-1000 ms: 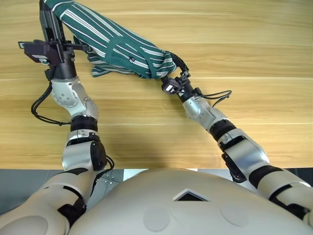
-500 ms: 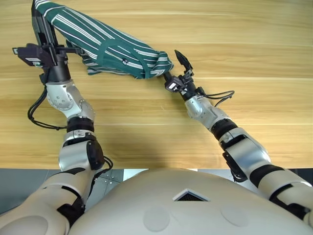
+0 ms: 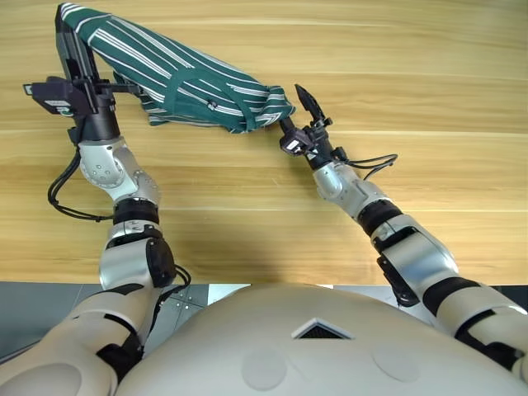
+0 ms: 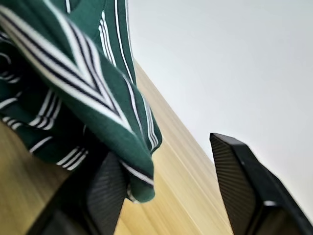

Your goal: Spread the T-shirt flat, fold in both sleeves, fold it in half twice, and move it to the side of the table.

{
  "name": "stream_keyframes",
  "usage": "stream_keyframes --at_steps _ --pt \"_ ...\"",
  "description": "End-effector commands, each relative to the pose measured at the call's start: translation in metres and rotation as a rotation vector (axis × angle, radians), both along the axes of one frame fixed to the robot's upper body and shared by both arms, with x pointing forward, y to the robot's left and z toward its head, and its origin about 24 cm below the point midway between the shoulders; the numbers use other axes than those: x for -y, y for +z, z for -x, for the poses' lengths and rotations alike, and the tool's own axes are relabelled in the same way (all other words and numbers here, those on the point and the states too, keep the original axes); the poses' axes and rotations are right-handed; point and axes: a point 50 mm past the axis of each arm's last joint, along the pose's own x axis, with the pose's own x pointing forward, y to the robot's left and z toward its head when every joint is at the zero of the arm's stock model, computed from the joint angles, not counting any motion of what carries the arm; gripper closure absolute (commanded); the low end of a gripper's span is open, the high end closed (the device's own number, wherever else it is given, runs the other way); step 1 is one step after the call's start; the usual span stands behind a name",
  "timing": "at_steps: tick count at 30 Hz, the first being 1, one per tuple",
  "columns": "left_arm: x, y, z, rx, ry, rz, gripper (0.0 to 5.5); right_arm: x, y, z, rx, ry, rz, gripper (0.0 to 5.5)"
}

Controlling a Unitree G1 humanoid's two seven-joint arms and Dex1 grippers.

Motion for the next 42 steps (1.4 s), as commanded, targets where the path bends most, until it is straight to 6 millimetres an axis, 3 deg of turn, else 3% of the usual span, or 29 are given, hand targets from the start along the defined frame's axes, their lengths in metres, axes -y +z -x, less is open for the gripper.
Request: stream_keyframes --at_steps 1,10,14,16,18,21,24,27,29,31,33,35,38,40,42 --pt "-0.008 0.000 0.006 0.014 0.043 -0.001 5.50 0.093 -0.091 0.092 -0.388 -0.113 0.393 3.57" --pt "-0.011 -0.001 0.008 0.007 0.066 0.003 5.50 0.106 -0.095 0.104 -0.407 -0.129 0.434 5.40" --pt "-0.014 -0.002 0.008 0.002 0.077 0.009 5.50 0.107 -0.092 0.101 -0.384 -0.141 0.425 5.47" --pt "-0.014 -0.003 0.008 -0.002 0.077 0.007 5.50 0.112 -0.080 0.086 -0.333 -0.185 0.354 5.47" --pt "-0.010 0.000 0.005 -0.003 0.048 -0.019 5.50 0.121 -0.042 0.049 -0.213 -0.261 0.111 5.47" --pt "0.001 0.004 -0.005 -0.023 -0.033 -0.079 5.50 0.140 0.038 -0.002 0.048 -0.286 -0.227 5.47" --pt "0.017 0.000 -0.011 -0.073 -0.144 -0.186 5.50 0.146 0.090 -0.019 0.185 -0.197 -0.373 5.47" --pt "0.036 -0.009 -0.004 -0.092 -0.269 -0.274 5.50 0.135 0.112 -0.014 0.208 -0.039 -0.452 5.47" --pt "0.053 -0.011 0.014 -0.068 -0.412 -0.344 5.50 0.122 0.125 0.008 0.216 0.145 -0.520 5.47" --pt "0.070 -0.004 0.039 -0.018 -0.577 -0.386 5.50 0.109 0.144 0.034 0.231 0.351 -0.606 5.47" --pt "0.073 0.008 0.048 0.030 -0.638 -0.357 5.50 0.099 0.157 0.039 0.222 0.468 -0.669 5.47" --pt "0.062 0.019 0.032 0.042 -0.564 -0.308 5.50 0.092 0.157 0.015 0.200 0.444 -0.621 5.47" --pt "0.037 0.032 -0.017 -0.005 -0.360 -0.179 5.50 0.082 0.144 -0.039 0.137 0.265 -0.516 5.47" --pt "0.038 0.036 -0.051 -0.107 -0.299 -0.186 5.50 0.071 0.137 -0.077 0.079 0.095 -0.377 5.47" --pt "0.042 0.055 -0.089 -0.225 -0.208 -0.177 5.50 0.064 0.148 -0.114 0.063 -0.128 -0.237 5.47"
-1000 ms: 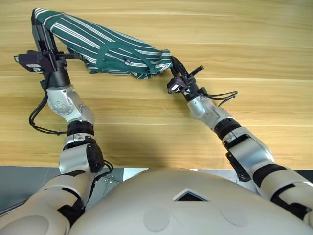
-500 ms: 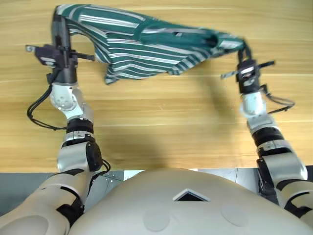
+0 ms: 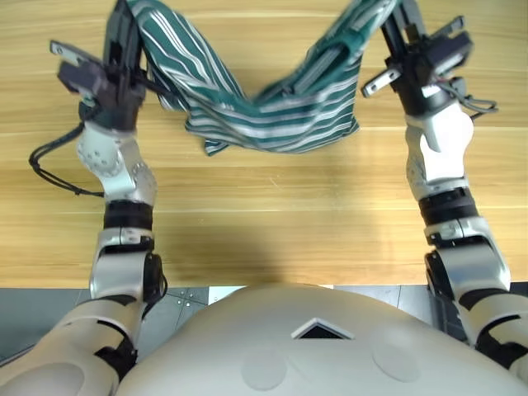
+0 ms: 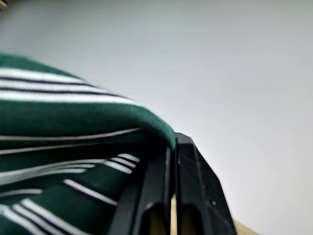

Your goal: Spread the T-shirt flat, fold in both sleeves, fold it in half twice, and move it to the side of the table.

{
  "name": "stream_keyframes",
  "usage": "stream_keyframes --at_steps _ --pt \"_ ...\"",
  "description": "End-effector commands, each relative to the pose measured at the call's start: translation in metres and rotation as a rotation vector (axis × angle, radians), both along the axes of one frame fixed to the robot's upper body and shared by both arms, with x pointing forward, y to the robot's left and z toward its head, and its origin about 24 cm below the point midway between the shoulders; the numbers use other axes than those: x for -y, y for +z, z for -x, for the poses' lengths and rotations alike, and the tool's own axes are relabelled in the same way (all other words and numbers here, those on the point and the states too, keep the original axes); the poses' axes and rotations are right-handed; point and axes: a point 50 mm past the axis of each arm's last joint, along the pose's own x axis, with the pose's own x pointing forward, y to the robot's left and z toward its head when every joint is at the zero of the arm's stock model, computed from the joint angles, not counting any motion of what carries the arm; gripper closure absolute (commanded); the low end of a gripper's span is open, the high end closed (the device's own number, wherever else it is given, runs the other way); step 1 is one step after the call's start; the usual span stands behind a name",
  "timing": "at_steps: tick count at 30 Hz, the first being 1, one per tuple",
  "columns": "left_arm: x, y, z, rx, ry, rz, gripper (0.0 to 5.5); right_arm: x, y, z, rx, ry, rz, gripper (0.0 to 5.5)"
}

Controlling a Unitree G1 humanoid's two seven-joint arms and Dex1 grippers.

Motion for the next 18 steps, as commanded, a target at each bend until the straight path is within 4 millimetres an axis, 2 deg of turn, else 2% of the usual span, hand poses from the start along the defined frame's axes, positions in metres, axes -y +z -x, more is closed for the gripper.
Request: stream_keyframes --at_steps 1,3,4,8,10,11,12,13,15,17,18 --pt "0.007 0.036 -0.077 -0.232 0.210 -0.022 5.50 -0.014 0.024 -0.074 -0.098 -0.425 0.241 5.47" --pt "0.016 0.065 -0.103 -0.312 0.340 -0.031 5.50 -0.012 0.054 -0.092 -0.096 -0.599 0.238 5.47" --pt "0.024 0.081 -0.112 -0.327 0.401 -0.051 5.50 -0.012 0.076 -0.098 -0.068 -0.674 0.212 5.47" --pt "0.040 0.148 -0.123 -0.223 0.526 -0.010 5.50 -0.009 0.153 -0.100 0.125 -0.865 0.030 5.47" --pt "0.039 0.167 -0.120 -0.143 0.543 0.029 5.50 -0.006 0.173 -0.096 0.229 -0.896 -0.052 5.47" --pt "0.033 0.163 -0.118 -0.132 0.558 0.036 5.50 -0.004 0.170 -0.094 0.258 -0.892 -0.052 5.47" --pt "0.027 0.154 -0.117 -0.137 0.577 0.024 5.50 -0.004 0.163 -0.094 0.266 -0.877 -0.034 5.47" --pt "0.022 0.135 -0.116 -0.157 0.593 -0.028 5.50 -0.004 0.147 -0.094 0.258 -0.843 0.024 5.47" --pt "0.015 0.088 -0.111 -0.238 0.578 -0.151 5.50 -0.004 0.105 -0.091 0.210 -0.758 0.146 5.47" --pt "0.016 0.013 -0.091 -0.373 0.467 -0.343 5.50 0.004 0.044 -0.079 0.119 -0.644 0.302 5.47" --pt "0.015 -0.036 -0.069 -0.465 0.383 -0.443 5.50 0.015 0.003 -0.063 0.035 -0.568 0.372 5.47"
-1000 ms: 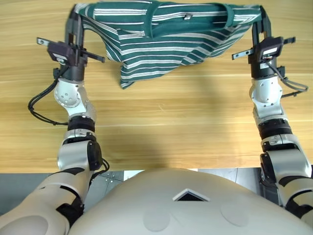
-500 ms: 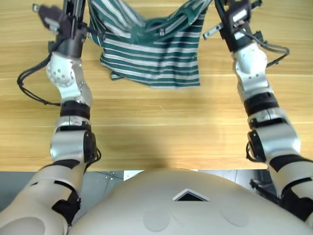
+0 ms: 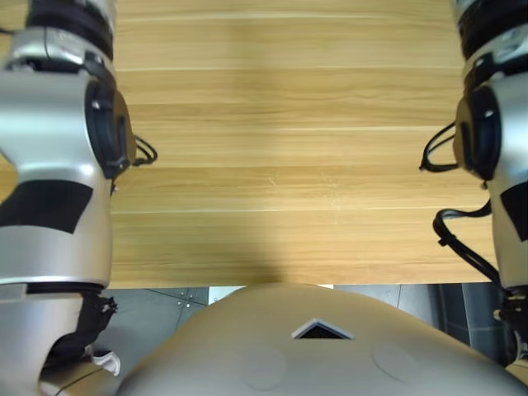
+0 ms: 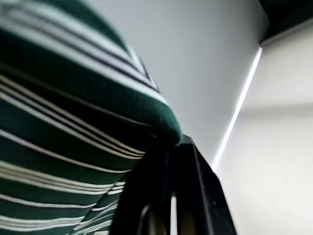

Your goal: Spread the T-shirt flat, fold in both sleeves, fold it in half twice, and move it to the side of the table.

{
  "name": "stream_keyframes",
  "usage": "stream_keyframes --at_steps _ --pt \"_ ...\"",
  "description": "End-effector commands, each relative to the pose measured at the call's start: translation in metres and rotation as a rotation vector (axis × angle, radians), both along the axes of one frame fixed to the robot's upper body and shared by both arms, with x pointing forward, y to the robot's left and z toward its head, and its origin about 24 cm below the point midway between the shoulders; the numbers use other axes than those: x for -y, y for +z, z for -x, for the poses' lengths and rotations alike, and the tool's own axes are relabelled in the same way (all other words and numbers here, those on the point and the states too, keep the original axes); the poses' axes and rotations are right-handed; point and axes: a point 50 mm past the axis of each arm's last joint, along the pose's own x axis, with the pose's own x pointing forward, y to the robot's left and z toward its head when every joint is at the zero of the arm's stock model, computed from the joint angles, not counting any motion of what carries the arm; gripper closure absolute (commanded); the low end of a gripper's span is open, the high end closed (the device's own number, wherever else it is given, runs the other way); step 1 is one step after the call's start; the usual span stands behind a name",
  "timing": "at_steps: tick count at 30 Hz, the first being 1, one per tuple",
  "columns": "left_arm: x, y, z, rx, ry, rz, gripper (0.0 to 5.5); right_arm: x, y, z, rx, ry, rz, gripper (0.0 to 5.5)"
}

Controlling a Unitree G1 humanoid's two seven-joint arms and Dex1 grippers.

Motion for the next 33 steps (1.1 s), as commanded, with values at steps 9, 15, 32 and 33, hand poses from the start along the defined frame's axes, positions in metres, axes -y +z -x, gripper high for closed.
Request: stream_keyframes --at_steps 9,15,32,33 --pt "-0.031 -0.239 0.226 -0.660 -0.770 -0.273 5.50 0.093 -0.229 0.231 -0.900 0.684 0.394 5.47" --pt "-0.035 -0.234 0.240 -0.642 -0.690 -0.206 5.50 0.087 -0.238 0.250 -1.039 0.673 0.411 5.47" --pt "-0.070 -0.235 0.278 -0.793 -0.525 -0.222 3.39 0.119 -0.209 0.289 -1.126 0.525 0.401 3.34" --pt "-0.074 -0.225 0.276 -0.752 -0.531 -0.190 3.39 0.122 -0.202 0.289 -1.099 0.514 0.391 3.34"
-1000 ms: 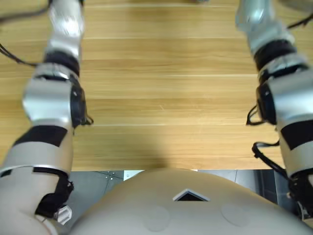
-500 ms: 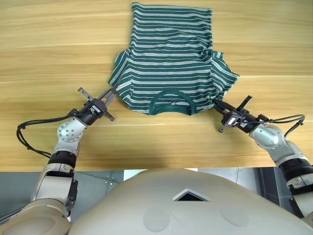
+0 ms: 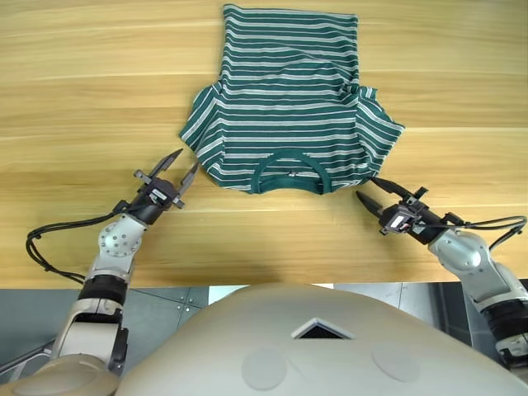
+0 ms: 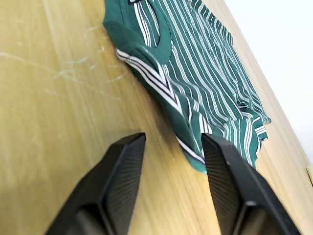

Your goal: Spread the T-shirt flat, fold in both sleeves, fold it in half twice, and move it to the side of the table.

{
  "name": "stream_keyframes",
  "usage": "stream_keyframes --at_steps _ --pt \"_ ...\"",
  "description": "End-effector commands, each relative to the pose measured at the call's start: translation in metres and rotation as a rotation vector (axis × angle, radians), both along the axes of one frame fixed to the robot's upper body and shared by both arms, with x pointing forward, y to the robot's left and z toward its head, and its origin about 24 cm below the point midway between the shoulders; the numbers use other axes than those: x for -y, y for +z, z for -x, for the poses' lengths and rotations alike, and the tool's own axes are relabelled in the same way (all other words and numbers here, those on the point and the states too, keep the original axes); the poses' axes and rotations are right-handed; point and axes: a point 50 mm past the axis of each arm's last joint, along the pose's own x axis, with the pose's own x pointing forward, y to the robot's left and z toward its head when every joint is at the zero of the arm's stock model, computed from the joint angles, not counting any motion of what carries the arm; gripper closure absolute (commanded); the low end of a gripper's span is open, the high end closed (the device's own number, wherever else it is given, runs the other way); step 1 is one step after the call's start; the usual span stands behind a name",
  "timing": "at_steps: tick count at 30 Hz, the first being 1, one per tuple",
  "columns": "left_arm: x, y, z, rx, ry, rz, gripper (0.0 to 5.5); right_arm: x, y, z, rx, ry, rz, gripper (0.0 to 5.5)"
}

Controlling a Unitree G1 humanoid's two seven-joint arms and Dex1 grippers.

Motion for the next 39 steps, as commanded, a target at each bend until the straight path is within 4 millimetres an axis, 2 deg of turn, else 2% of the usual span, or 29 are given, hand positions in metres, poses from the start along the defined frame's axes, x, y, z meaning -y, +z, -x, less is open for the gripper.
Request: stream_keyframes --at_steps 1,3,5,7,9,11,13,16,18,20,22,24,26,29,31,34,36,39 --pt "-0.030 0.000 0.027 -0.180 0.026 0.010 3.39 0.025 0.011 0.015 -0.045 -0.054 0.072 3.34" --pt "-0.027 0.028 0.008 -0.034 0.011 0.108 3.39 0.016 0.033 0.004 0.059 -0.037 -0.050 3.34" --pt "-0.017 0.047 -0.015 0.075 -0.024 0.137 3.39 0.003 0.051 -0.011 0.155 -0.007 -0.172 3.34" --pt "-0.001 0.057 -0.045 0.159 -0.058 0.076 3.39 -0.012 0.060 -0.031 0.226 0.030 -0.237 3.34" --pt "0.018 0.065 -0.074 0.233 -0.099 -0.056 3.39 -0.021 0.057 -0.054 0.273 0.039 -0.216 3.34" --pt "0.035 0.068 -0.103 0.281 -0.113 -0.176 3.39 -0.029 0.053 -0.072 0.302 0.038 -0.192 3.34" --pt "0.050 0.063 -0.127 0.296 -0.118 -0.312 3.39 -0.034 0.050 -0.082 0.325 0.033 -0.176 3.34" --pt "0.062 0.051 -0.140 0.277 -0.162 -0.455 3.39 -0.036 0.045 -0.088 0.342 0.021 -0.152 3.34" --pt "0.058 0.036 -0.142 0.217 -0.176 -0.551 3.39 -0.039 0.041 -0.088 0.341 0.031 -0.140 3.34" --pt "0.041 0.022 -0.135 0.135 -0.150 -0.575 3.39 -0.040 0.040 -0.087 0.348 0.040 -0.130 3.34" --pt "0.022 0.009 -0.122 0.063 -0.116 -0.592 3.39 -0.037 0.039 -0.086 0.349 0.030 -0.121 3.34" --pt "0.012 -0.005 -0.104 -0.006 -0.118 -0.583 3.39 -0.032 0.039 -0.092 0.365 -0.008 -0.100 3.34" --pt "0.006 -0.012 -0.095 -0.031 -0.103 -0.576 3.39 -0.029 0.042 -0.099 0.388 -0.042 -0.093 3.34" --pt "-0.006 -0.010 -0.085 -0.022 -0.040 -0.521 3.39 -0.024 0.041 -0.108 0.394 -0.073 -0.042 3.34" --pt "-0.005 -0.008 -0.074 0.001 -0.043 -0.439 3.39 -0.021 0.029 -0.113 0.356 -0.086 0.040 3.34" --pt "0.014 -0.008 -0.064 0.031 -0.105 -0.341 3.39 -0.014 -0.001 -0.120 0.277 -0.122 0.193 3.34" --pt "0.023 -0.008 -0.062 0.036 -0.111 -0.306 3.39 -0.014 -0.014 -0.122 0.250 -0.130 0.244 3.34" --pt "0.022 -0.008 -0.056 0.036 -0.072 -0.282 3.39 -0.008 -0.029 -0.115 0.200 -0.149 0.278 3.34"
